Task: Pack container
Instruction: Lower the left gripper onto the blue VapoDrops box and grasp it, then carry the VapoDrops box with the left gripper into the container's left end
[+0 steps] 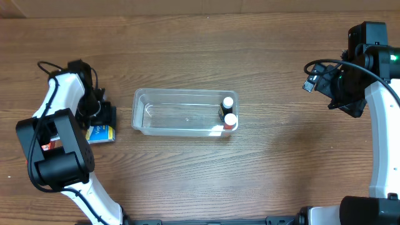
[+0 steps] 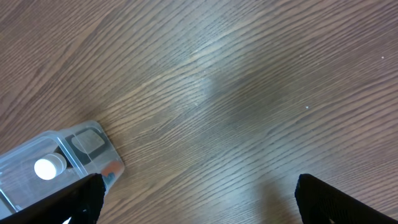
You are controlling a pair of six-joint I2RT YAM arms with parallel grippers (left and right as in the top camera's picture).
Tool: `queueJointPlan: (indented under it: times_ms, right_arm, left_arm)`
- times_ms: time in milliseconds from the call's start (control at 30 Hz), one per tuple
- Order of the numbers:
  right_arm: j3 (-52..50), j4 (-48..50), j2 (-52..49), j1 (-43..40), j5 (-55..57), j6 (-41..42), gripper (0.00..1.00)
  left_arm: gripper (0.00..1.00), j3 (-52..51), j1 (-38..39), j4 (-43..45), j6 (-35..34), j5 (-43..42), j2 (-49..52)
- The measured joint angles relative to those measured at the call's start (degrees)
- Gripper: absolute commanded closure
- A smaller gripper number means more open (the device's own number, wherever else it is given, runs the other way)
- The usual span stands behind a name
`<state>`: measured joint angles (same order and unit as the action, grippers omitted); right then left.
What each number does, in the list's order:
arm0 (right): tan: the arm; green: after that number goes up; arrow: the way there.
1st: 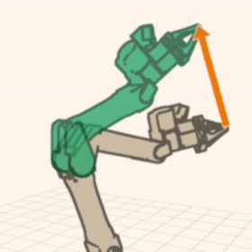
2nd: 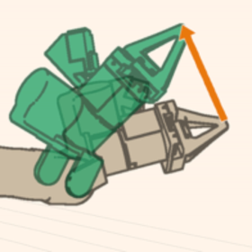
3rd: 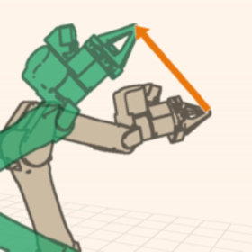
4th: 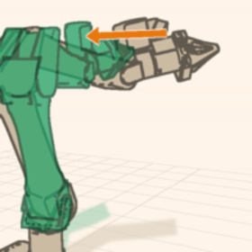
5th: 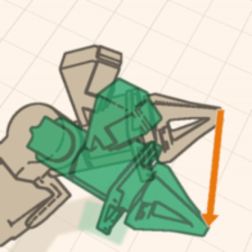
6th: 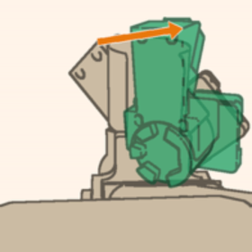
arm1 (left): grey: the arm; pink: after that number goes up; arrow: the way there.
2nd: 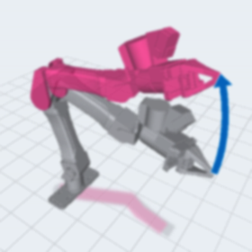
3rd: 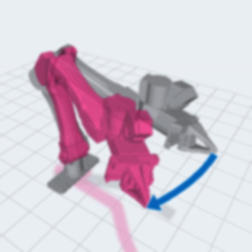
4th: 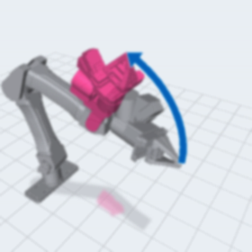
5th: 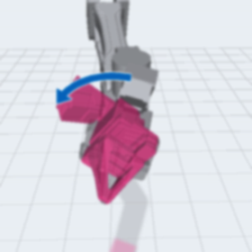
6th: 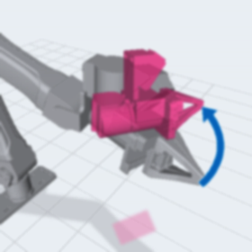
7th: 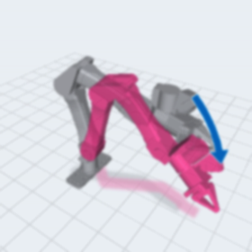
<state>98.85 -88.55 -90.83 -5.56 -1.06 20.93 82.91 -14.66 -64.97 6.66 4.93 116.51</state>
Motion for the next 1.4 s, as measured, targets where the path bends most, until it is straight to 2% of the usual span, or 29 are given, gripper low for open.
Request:
queueJointPlan:
  times_ms: [200, 433, 567, 667, 767, 900, 1000, 1267, 1400]
  right_arm:
    - [0.0, 0.0, 0.0, 0.0, 0.0, 0.0, 0.0]
    - [0.0, 0.0, 0.0, 0.0, 0.0, 0.0, 0.0]
    - [0.0, 0.0, 0.0, 0.0, 0.0, 0.0, 0.0]
    - [0.0, 0.0, 0.0, 0.0, 0.0, 0.0, 0.0]
    - [0.0, 0.0, 0.0, 0.0, 0.0, 0.0, 0.0]
    - [0.0, -0.1, 0.0, 0.0, 0.0, 0.0, 0.0]
    - [0.0, -0.2, 0.0, 0.0, 0.0, 0.0, 0.0]
    - [0.0, -0.5, 0.0, 0.0, 0.0, 0.0, 0.0]
    - [0.0, -0.6, 0.0, 0.0, -0.1, 0.0, 0.0]
  left_arm:
    - [0.5, 11.9, 0.0, -9.7, -3.3, 0.2, -0.4]
    - [0.51, 15.0, 2.0, -14.8, -6.9, -0.9, -9.5]
    - [0.51, 15.4, 7.1, -16.4, -9.4, -3.4, -17.9]
    - [0.48, 15.9, 14.0, -16.9, -12.3, -5.3, -23.5]
    - [0.49, 16.2, 20.4, -17.0, -15.0, -6.5, -26.0]
    - [0.5, 15.4, 27.8, -15.8, -19.1, -6.8, -25.9]
    - [0.51, 12.3, 30.1, -13.5, -22.1, -6.6, -25.7]
    - [0.5, -2.0, 30.3, -2.3, -26.2, -6.0, -24.4]
    - [0.49, -5.0, 30.3, 0.3, -26.3, -5.2, -23.2]
